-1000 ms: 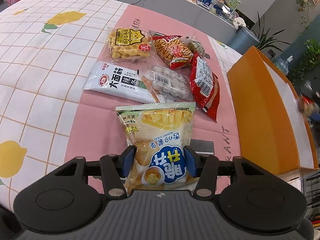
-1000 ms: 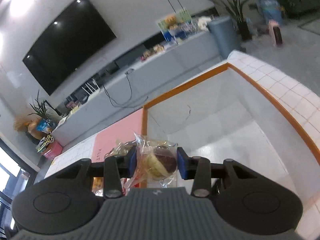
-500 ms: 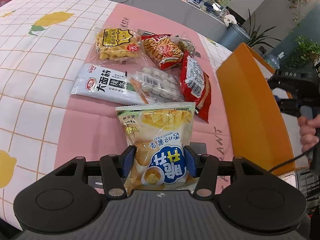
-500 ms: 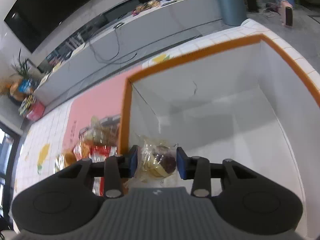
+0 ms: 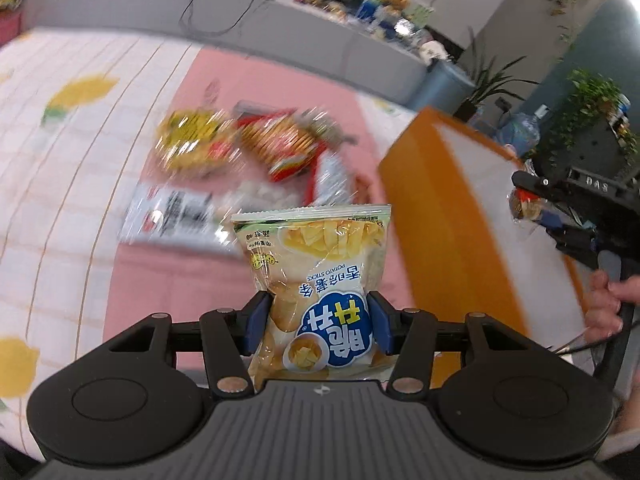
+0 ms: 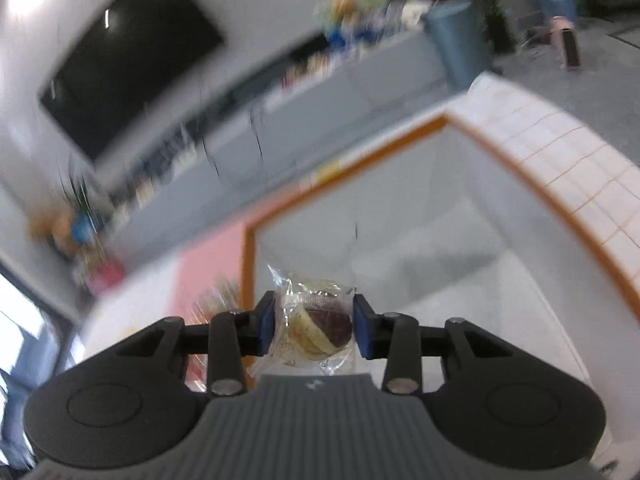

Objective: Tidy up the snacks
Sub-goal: 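Carry the bun bag over the box with the right tool while the left holds the chip bag, then open the left tool over the box to drop the chip bag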

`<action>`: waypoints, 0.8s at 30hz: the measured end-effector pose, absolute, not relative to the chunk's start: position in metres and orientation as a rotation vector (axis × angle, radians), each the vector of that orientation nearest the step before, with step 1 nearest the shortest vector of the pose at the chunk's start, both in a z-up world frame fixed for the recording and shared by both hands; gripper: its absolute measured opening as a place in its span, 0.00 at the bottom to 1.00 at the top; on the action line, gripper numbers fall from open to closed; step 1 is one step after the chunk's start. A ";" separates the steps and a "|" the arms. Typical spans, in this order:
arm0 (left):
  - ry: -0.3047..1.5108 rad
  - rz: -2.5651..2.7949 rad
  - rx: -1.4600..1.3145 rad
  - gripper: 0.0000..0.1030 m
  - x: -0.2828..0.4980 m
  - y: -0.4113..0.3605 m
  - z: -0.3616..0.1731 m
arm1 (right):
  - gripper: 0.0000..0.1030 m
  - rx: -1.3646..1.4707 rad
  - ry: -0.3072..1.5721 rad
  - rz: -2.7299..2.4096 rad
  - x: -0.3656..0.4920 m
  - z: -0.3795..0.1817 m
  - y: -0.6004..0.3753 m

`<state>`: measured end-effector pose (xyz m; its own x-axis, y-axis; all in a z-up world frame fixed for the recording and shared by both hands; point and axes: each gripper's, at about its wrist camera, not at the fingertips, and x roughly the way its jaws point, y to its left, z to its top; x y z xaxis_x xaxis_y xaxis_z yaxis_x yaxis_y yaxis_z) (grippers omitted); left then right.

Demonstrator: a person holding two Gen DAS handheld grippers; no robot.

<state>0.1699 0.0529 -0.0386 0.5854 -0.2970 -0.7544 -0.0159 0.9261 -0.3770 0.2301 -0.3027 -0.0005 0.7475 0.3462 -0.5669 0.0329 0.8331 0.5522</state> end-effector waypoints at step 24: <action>0.967 -0.181 -0.103 0.60 0.269 -0.158 -0.027 | 0.37 0.566 0.569 0.096 0.184 0.011 -0.414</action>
